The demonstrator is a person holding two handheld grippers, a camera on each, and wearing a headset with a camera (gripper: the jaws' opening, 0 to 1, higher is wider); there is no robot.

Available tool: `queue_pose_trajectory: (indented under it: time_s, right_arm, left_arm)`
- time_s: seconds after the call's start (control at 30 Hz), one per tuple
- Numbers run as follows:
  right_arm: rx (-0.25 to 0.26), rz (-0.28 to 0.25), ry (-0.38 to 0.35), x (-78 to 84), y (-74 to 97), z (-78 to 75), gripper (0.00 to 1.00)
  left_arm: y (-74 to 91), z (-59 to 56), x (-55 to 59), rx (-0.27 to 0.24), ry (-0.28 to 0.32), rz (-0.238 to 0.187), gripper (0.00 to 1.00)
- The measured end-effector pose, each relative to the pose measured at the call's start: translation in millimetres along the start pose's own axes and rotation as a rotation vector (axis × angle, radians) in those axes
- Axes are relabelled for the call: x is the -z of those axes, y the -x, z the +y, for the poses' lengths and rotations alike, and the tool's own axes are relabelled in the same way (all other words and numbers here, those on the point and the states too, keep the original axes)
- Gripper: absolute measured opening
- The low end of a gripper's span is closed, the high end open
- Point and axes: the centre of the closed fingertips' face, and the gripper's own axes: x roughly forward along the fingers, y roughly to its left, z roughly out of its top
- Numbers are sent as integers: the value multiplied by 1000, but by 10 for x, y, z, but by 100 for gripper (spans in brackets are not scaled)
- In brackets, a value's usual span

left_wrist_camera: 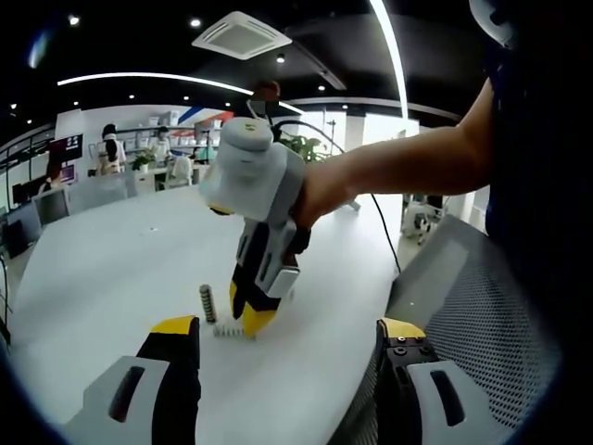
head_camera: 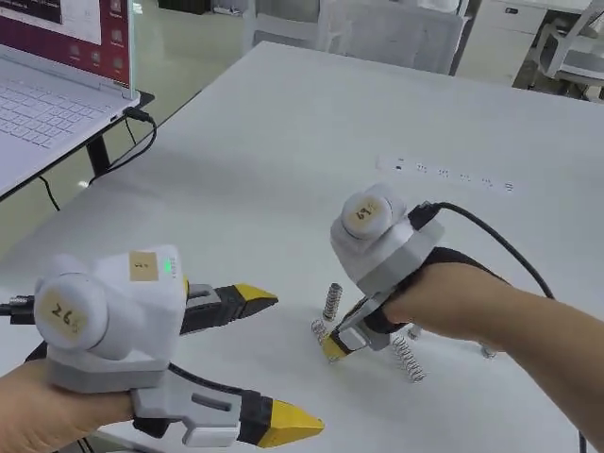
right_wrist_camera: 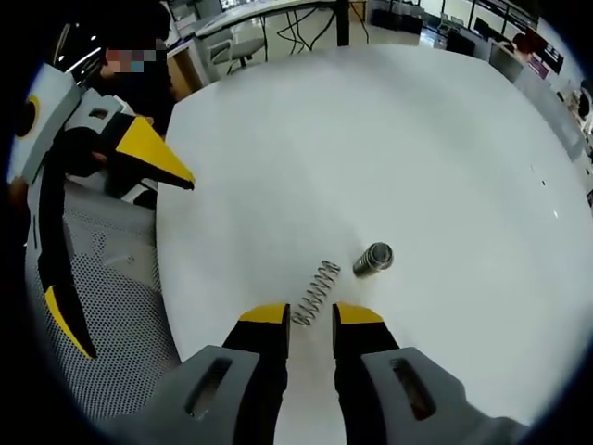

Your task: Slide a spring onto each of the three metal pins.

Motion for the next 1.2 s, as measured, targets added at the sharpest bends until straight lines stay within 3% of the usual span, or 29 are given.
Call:
queue_pose_trajectory:
  time_s: [0.13,0.27,0.6,0.97,1.2]
  right_arm:
    - [38,4,-19,11,-66,-35,15]
    - [45,10,-28,29,-120,-1,15]
    - [82,27,34,55,-165,-26,12]
    - [81,34,83,123,-143,-35,9]
    - [20,28,101,208,-20,151,9]
  left_arm:
    - [0,-3,1,3,0,1,73]
    - [5,0,1,3,1,0,73]
    - [7,0,3,5,3,1,72]
    - [20,-3,18,0,0,6,72]
    - [16,-10,40,3,-6,17,71]
